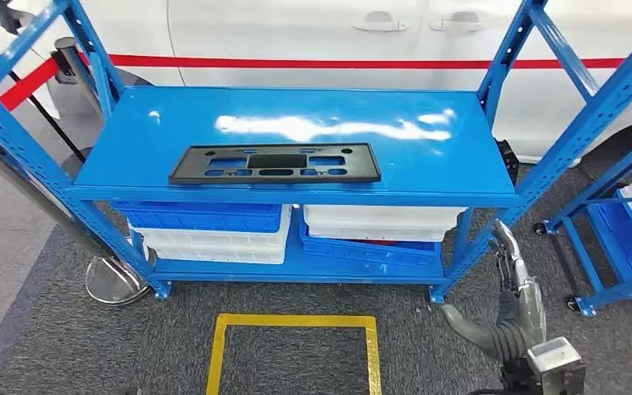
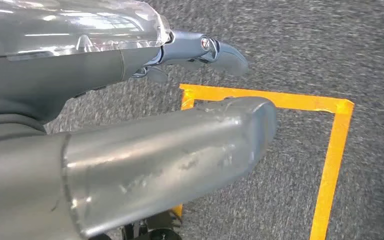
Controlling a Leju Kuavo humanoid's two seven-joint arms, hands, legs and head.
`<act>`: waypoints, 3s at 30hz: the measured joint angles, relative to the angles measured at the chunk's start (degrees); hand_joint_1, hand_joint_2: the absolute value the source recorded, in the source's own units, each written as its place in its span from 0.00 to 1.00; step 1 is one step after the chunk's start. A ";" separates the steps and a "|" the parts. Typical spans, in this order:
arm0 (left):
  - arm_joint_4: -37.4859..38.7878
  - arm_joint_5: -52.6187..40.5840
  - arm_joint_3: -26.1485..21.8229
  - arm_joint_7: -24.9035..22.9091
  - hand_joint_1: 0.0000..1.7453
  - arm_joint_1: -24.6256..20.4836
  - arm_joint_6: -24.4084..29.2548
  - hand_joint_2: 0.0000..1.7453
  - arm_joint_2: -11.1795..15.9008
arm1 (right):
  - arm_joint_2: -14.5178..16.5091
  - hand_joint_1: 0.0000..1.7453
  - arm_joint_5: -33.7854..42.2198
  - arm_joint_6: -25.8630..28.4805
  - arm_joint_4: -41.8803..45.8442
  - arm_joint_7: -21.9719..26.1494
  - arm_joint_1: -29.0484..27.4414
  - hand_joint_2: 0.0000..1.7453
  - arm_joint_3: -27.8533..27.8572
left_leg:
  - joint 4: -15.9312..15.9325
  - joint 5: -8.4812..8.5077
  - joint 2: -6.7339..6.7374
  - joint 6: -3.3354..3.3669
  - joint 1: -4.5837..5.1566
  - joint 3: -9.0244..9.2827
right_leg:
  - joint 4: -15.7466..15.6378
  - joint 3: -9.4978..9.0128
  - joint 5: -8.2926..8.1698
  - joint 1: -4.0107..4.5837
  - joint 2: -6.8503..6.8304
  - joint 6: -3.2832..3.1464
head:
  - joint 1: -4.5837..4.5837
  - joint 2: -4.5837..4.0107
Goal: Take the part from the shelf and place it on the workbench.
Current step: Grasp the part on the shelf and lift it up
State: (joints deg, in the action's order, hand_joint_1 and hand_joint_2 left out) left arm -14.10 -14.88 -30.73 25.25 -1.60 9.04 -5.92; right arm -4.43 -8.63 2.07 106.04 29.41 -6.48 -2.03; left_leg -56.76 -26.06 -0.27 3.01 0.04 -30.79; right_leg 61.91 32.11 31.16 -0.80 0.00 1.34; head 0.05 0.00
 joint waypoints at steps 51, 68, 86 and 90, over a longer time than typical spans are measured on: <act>0.66 -17.68 -3.17 2.05 0.00 -0.33 -4.20 0.00 2.40 | 7.85 0.00 -61.52 27.99 -22.87 -20.13 20.55 1.00 -47.86 | -17.36 -6.32 -0.05 -4.80 -0.94 -9.58 | -4.50 0.17 -4.87 0.13 -0.48 -2.99 | 0.74 0.00; 0.72 -19.22 -5.81 2.53 0.00 -0.32 -5.30 0.00 2.32 | 9.59 0.00 -56.33 27.40 -23.05 -19.18 21.57 1.00 -48.08 | -1.93 -0.67 -0.31 -1.50 -0.55 -1.44 | 8.47 7.56 -1.55 0.30 -0.04 -1.21 | 0.16 0.00; 0.84 -21.94 -8.24 2.32 0.00 -0.36 -5.75 0.00 1.87 | 10.18 0.00 -60.66 27.16 -23.12 -20.78 20.82 1.00 -47.19 | -3.43 1.21 0.12 -4.80 -1.34 -3.85 | -3.88 -0.95 -3.37 0.59 0.08 -2.55 | 0.76 0.00; 0.87 -21.96 -8.48 2.39 0.00 -0.32 -5.84 0.00 1.84 | 10.19 0.00 -60.88 27.23 -23.13 -20.82 20.77 1.00 -46.88 | -2.14 0.88 -0.02 -3.22 -1.19 -3.31 | -3.52 -0.89 -2.72 0.67 0.09 -1.40 | 0.54 0.00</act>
State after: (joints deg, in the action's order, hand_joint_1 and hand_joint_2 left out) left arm -13.22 -36.84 -39.21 27.63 -1.92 3.20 -4.08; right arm 5.76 -69.51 29.30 82.91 8.58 14.28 -48.91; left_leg -58.89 -25.18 -0.29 -0.21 -1.15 -34.10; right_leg 58.39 31.22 28.44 -0.13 0.09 -0.06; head 0.60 0.00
